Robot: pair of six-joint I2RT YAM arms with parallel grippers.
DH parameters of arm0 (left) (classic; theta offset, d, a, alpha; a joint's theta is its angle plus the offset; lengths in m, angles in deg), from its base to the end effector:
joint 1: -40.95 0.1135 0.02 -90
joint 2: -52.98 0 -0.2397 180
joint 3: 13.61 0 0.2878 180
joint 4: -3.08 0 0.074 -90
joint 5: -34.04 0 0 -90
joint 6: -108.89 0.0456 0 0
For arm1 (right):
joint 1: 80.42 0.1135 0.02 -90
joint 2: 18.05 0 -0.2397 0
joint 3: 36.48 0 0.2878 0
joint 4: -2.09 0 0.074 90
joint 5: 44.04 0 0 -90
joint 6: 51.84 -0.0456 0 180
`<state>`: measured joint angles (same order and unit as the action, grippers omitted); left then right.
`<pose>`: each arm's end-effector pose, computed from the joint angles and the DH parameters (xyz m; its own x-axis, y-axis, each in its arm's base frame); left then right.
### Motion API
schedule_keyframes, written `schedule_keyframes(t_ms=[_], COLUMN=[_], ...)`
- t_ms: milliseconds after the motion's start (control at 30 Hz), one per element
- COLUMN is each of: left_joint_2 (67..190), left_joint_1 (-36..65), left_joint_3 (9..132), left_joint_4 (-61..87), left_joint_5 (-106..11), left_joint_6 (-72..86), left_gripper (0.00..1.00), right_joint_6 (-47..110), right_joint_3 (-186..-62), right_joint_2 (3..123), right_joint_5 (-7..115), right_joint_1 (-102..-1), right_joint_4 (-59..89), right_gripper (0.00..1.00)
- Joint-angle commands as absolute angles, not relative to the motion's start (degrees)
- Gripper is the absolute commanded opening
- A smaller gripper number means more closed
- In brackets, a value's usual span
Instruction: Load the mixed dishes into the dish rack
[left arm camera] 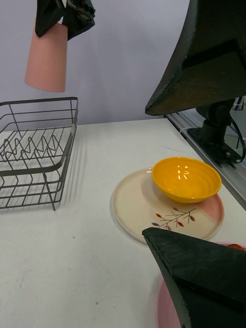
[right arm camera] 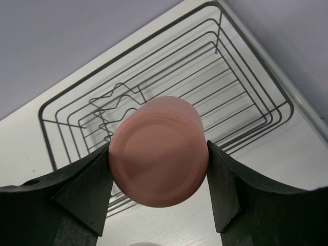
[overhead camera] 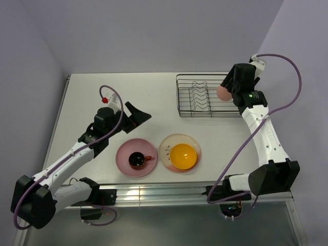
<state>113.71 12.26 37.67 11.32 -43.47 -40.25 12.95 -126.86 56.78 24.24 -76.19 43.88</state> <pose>0.2581 -0.1525 0.2393 -0.6942 -0.5755 -0.4323 0.1043 0.5138 -0.8515 0.3392 0.0082 0.3706 -0.2871 0.3755 -0.8812 0.4253 0.8743 0.2340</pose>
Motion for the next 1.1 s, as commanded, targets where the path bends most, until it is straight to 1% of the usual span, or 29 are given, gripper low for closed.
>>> schedule_keyframes(t_ms=[0,133,600,1067], left_joint_2=[114.2,115.3,117.8,119.3], left_joint_1=[12.4,12.4,12.5,12.4], left_joint_3=[38.1,38.6,39.3,39.6], left_joint_4=[8.3,9.0,9.6,9.3], left_joint_5=[-41.6,-41.3,-40.0,-39.4], left_joint_6=[-38.9,-38.3,-36.6,-35.8], left_gripper=[0.97,0.97,0.96,0.96], right_joint_6=[12.8,12.0,13.3,14.2], right_joint_3=[-128.9,-130.6,-140.1,-144.2], right_joint_2=[58.1,60.4,70.1,75.6], right_joint_5=[20.1,18.6,13.0,12.4], right_joint_1=[-77.5,-79.0,-79.2,-79.3], right_joint_4=[43.7,45.1,49.5,50.4], right_gripper=[0.00,0.00,0.00,0.00])
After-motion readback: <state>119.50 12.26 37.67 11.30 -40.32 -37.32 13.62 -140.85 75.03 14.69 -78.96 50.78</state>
